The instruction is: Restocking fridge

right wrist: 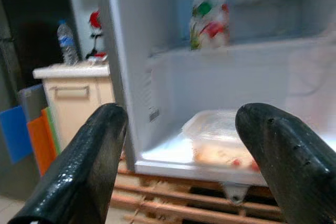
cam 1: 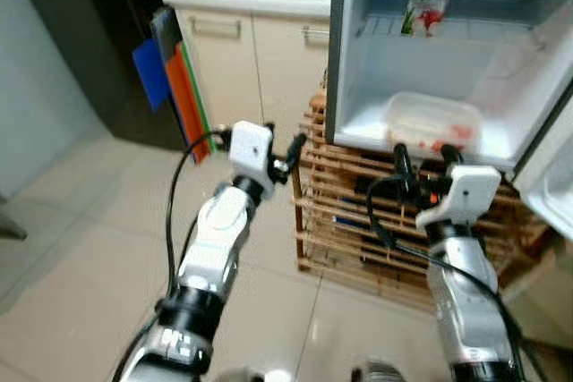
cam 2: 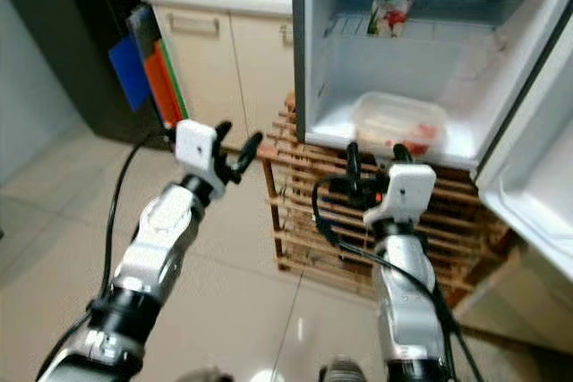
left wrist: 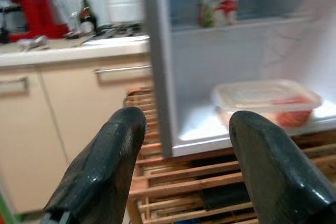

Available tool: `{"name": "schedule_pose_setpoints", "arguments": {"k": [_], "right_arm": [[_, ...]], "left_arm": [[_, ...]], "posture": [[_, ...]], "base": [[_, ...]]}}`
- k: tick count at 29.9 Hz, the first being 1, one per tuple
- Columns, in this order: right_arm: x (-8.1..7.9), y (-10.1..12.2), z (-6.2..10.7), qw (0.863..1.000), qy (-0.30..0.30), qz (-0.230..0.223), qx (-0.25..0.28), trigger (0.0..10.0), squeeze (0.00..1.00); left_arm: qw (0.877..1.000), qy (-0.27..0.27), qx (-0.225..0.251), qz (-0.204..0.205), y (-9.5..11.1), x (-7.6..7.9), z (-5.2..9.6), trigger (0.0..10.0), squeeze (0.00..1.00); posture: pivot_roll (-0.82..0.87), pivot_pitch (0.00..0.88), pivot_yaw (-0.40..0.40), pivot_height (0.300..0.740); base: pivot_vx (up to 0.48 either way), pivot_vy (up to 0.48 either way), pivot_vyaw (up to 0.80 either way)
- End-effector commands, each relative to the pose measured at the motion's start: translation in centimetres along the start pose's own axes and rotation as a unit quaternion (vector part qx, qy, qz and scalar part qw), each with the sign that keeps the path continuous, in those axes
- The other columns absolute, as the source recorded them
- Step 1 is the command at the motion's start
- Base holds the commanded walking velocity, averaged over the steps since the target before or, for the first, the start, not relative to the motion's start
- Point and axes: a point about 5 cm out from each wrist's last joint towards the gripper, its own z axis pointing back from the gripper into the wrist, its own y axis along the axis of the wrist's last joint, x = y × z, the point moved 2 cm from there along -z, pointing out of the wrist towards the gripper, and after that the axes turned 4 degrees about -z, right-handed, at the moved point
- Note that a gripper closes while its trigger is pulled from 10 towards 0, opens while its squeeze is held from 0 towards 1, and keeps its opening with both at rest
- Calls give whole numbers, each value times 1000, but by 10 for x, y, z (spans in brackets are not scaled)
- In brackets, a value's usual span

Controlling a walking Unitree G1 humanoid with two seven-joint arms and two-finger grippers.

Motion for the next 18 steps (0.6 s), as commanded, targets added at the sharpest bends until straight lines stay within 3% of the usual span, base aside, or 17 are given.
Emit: {"name": "schedule_pose_setpoints", "arguments": {"k": [1, 15, 18], "right_arm": [[3, 3, -2, 1000, 0, 3, 5, 10000, 0], [4, -6, 1, 1000, -11, 17, -8, 10000, 0], [5, -10, 2, 1000, -16, 17, -21, 10000, 0]], "left_arm": [[1000, -16, 3, -11, 6, 5, -4, 10000, 0], [997, -72, -10, -8, 7, 19, -14, 10000, 0], [997, -80, -9, -8, 8, 21, -16, 10000, 0]], "posture": [[-165, 0, 66, 740], [-167, 0, 78, 740], [-167, 0, 81, 736]], "base": [[442, 0, 0], [456, 0, 0], [480, 0, -488]]}}
